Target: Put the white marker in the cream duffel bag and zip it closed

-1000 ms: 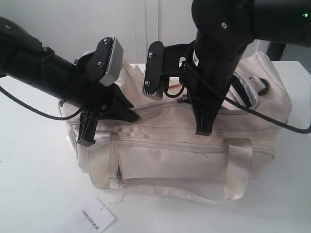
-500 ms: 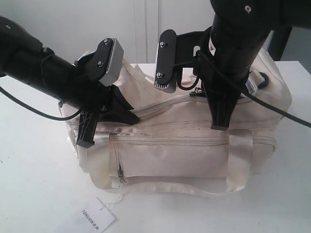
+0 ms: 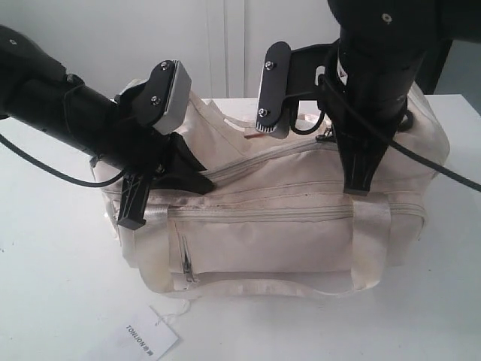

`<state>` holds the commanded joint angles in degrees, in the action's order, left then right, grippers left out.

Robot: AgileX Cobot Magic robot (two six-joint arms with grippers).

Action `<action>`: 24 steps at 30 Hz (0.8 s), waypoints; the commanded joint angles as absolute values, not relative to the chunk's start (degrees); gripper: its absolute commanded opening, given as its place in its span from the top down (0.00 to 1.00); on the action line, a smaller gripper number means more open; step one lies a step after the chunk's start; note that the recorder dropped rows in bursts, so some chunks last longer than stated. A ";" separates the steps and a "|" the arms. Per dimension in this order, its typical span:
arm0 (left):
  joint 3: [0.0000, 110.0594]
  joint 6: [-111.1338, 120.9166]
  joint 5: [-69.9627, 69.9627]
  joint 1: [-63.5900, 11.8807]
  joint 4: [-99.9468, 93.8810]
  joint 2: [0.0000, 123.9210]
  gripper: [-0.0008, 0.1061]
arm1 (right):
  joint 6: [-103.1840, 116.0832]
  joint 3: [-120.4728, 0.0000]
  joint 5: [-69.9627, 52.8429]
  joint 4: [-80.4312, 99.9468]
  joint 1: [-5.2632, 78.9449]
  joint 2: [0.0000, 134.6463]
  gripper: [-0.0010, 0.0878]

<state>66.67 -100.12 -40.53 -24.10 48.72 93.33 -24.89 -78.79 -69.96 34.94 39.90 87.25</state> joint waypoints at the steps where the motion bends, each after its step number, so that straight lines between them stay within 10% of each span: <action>1: 66.67 -100.12 -40.53 -24.10 48.72 93.33 0.99 | -24.46 -78.79 -69.96 35.56 39.90 87.25 0.99; 24: 66.67 -97.36 -40.56 -24.10 42.76 93.33 0.99 | -20.08 -78.79 -69.96 40.28 34.20 86.91 0.99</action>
